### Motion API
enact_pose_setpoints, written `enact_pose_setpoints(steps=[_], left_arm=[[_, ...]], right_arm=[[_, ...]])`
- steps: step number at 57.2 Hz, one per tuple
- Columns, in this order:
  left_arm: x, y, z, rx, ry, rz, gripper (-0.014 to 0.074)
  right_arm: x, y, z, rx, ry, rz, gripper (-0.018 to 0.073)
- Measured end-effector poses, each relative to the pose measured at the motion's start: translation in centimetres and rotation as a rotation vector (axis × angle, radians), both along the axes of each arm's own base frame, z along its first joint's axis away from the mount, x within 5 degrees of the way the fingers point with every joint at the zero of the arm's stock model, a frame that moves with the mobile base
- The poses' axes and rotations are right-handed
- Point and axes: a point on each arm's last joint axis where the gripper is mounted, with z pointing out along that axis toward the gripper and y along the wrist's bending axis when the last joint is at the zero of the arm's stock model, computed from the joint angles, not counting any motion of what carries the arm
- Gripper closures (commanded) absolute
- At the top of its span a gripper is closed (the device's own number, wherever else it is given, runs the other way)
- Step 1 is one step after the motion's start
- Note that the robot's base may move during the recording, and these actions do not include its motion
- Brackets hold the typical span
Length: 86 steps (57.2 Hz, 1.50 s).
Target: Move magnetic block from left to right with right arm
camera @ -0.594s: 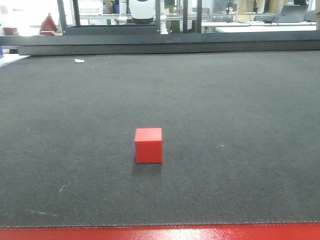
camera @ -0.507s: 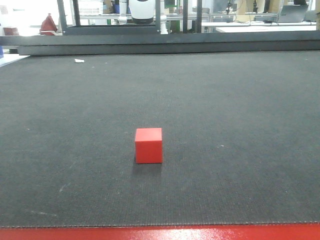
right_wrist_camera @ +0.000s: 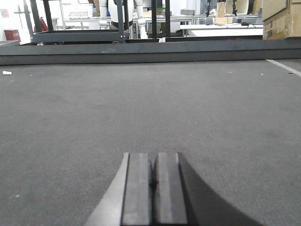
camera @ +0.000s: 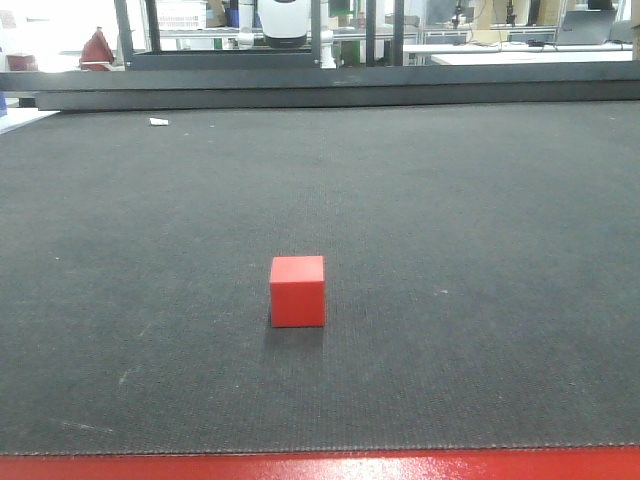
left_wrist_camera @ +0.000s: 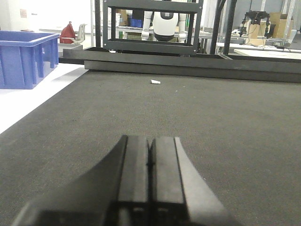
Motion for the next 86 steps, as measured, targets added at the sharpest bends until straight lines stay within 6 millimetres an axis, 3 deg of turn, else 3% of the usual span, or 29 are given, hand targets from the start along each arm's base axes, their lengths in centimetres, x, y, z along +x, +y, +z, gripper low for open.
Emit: enact_pose_setpoints(steps=[29, 39, 47, 62, 74, 86], left_arm=[[0.0, 0.0, 0.0, 0.000, 0.000, 0.000, 0.0722], [0.0, 0.0, 0.0, 0.000, 0.000, 0.000, 0.0722], [0.0, 0.0, 0.0, 0.000, 0.000, 0.000, 0.0722], [0.0, 0.0, 0.0, 0.000, 0.000, 0.000, 0.0722], [0.0, 0.0, 0.0, 0.000, 0.000, 0.000, 0.0722], [0.0, 0.0, 0.0, 0.000, 0.000, 0.000, 0.0722]], right_arm=[[-0.1, 0.0, 0.5, 0.000, -0.020, 0.000, 0.0532], [-0.7, 0.1, 4.0, -0.001, 0.016, 0.009, 0.0532], [-0.2, 0.2, 6.8, -0.005, 0.152, 0.018, 0.0532], [3.4, 0.4, 9.2, -0.012, 0.444, 0.042, 0.0532], [7.3, 1.3, 8.0, -0.022, 0.670, 0.094, 0.0527], [10.7, 3.5, 7.1, 0.056, 0.885, 0.136, 0.0523]])
